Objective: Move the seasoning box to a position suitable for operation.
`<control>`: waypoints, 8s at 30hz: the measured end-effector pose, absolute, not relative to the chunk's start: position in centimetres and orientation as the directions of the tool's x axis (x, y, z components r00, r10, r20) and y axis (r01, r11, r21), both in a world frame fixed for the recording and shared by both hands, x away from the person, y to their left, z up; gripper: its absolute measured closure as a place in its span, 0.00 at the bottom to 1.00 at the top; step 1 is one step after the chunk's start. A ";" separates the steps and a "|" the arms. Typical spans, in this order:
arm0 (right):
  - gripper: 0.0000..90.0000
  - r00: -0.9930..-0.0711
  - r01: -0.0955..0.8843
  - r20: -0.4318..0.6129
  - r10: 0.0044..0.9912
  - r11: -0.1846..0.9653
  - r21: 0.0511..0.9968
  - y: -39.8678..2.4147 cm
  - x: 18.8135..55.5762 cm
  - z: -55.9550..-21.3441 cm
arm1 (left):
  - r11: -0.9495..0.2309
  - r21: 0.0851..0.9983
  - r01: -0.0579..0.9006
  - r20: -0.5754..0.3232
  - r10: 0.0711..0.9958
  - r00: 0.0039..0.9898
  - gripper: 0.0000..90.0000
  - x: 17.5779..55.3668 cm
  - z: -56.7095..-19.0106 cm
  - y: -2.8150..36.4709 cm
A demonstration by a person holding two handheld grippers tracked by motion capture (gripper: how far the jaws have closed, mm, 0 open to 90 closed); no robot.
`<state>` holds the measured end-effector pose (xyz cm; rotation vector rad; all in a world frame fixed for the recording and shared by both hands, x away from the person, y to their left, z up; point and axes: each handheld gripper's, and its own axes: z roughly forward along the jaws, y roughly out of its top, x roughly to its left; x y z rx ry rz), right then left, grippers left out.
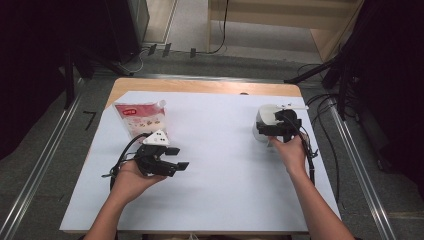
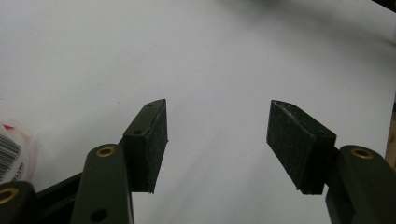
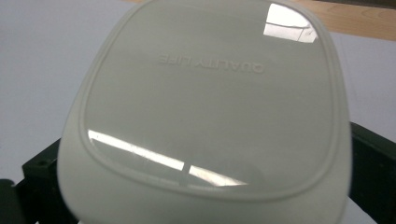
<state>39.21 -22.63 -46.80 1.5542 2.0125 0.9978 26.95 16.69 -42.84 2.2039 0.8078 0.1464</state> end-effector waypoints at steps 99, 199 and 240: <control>0.18 -0.651 0.466 0.050 0.757 0.346 0.814 -19.8 33.9 -43.3 | -0.498 0.695 0.519 -0.175 0.582 0.794 0.43 29.0 -42.9 17.0; 0.89 -0.823 0.446 0.177 0.540 0.420 0.791 -18.8 27.6 -44.3 | -0.536 0.682 0.498 -0.229 0.491 0.841 1.00 33.2 -42.6 14.0; 1.00 -0.796 0.492 0.189 0.575 0.432 0.756 -17.8 29.9 -48.0 | -0.531 0.703 0.473 -0.222 0.467 0.856 0.48 33.7 -44.0 14.4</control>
